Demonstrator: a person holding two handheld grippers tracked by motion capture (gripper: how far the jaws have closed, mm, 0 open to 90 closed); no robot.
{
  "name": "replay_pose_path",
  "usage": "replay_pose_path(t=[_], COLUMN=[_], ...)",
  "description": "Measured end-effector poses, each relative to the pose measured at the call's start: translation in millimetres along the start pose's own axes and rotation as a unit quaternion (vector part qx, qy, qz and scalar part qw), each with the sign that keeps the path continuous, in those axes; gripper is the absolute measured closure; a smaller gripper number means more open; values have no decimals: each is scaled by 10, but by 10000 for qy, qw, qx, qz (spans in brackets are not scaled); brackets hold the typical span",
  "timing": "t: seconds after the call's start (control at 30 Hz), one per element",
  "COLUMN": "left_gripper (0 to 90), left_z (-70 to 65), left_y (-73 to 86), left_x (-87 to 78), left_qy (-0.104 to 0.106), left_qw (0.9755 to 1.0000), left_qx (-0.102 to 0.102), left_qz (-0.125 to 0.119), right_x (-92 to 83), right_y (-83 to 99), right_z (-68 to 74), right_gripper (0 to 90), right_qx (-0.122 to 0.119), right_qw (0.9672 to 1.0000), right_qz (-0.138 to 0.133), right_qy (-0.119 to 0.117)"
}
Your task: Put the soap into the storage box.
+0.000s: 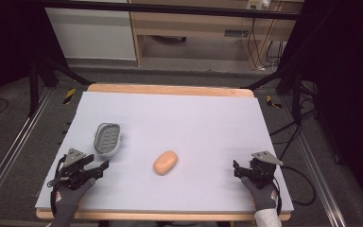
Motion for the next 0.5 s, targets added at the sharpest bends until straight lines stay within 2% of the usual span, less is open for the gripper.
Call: replay_pose_path(t=[0.23, 0.5], left_gripper=[349, 355], left_z=[-75, -175], left_y=[-16, -49], left_x=[-7, -3], left_qy=[62, 123], left_qw=[10000, 9998], left_qx=[64, 167], left_qz=[-17, -56], right_x=[-15, -12], right_y=[10, 16], right_z=[-17, -20], right_gripper=[55, 54], right_qx=[78, 62], right_qw=[10000, 10000], right_qz=[-27, 3], right_qy=[44, 54])
Point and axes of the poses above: each handheld gripper's, and its own axes: x roughly forward along the jaws, y roughly out of its underside, z roughly to its left, the point moved 3 cm from there along x, roughly forward along the jaws, and after that the axes turned 3 degrees about y, right-handed, at the moved point
